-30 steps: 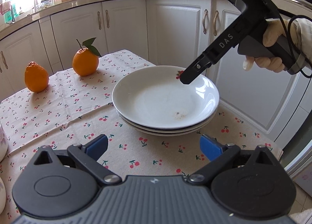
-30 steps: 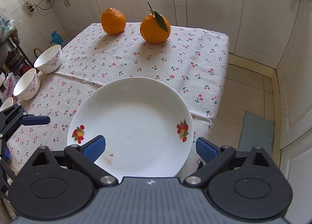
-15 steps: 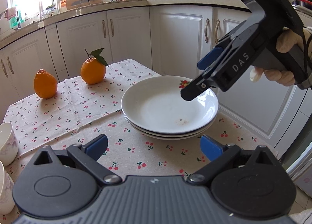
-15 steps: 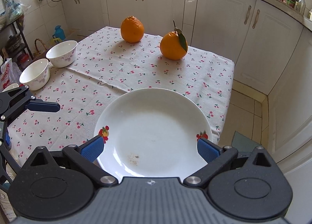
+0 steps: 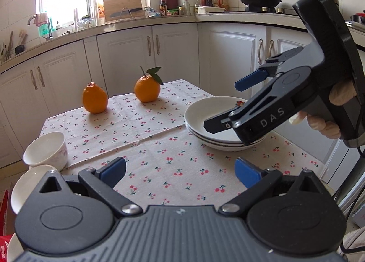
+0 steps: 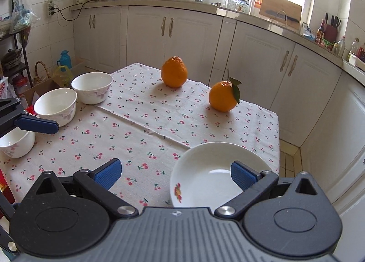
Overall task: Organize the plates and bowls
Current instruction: 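Withdraw the right gripper from the stack toward the white bowls, then grasp the rim of a white bowl with the right gripper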
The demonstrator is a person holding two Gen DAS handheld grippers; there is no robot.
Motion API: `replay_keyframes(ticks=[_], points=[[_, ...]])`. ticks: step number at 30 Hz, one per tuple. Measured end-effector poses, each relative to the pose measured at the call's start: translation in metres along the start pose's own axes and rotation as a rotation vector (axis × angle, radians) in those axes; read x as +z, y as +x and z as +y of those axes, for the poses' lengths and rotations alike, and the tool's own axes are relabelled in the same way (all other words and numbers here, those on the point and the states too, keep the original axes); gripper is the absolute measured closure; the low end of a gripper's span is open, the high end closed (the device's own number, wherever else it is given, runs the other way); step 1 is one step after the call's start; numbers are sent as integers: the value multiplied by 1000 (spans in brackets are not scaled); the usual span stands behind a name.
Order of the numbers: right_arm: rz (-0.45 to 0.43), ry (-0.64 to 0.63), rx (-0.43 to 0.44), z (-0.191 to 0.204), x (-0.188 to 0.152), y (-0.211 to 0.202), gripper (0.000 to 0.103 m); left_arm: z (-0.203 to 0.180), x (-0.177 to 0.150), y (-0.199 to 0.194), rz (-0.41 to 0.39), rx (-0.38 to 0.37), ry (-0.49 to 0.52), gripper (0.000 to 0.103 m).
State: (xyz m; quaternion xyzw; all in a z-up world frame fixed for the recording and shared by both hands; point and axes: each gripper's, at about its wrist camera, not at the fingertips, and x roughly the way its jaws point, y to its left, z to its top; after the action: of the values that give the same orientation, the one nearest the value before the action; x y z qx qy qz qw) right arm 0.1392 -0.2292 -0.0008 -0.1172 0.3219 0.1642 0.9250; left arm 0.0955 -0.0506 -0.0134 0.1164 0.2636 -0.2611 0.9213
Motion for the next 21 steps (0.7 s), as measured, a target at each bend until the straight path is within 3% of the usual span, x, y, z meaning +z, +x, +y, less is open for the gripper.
replay_keyframes(ticks=[11, 16, 21], points=[[-57, 33, 116, 86, 20, 19, 0, 58, -50, -61, 9, 151, -20, 2], [-72, 75, 206, 119, 26, 27, 0, 86, -76, -82, 25, 197, -57, 2], [-64, 38, 290, 153, 35, 36, 0, 109, -101, -91, 55, 232, -65, 2]])
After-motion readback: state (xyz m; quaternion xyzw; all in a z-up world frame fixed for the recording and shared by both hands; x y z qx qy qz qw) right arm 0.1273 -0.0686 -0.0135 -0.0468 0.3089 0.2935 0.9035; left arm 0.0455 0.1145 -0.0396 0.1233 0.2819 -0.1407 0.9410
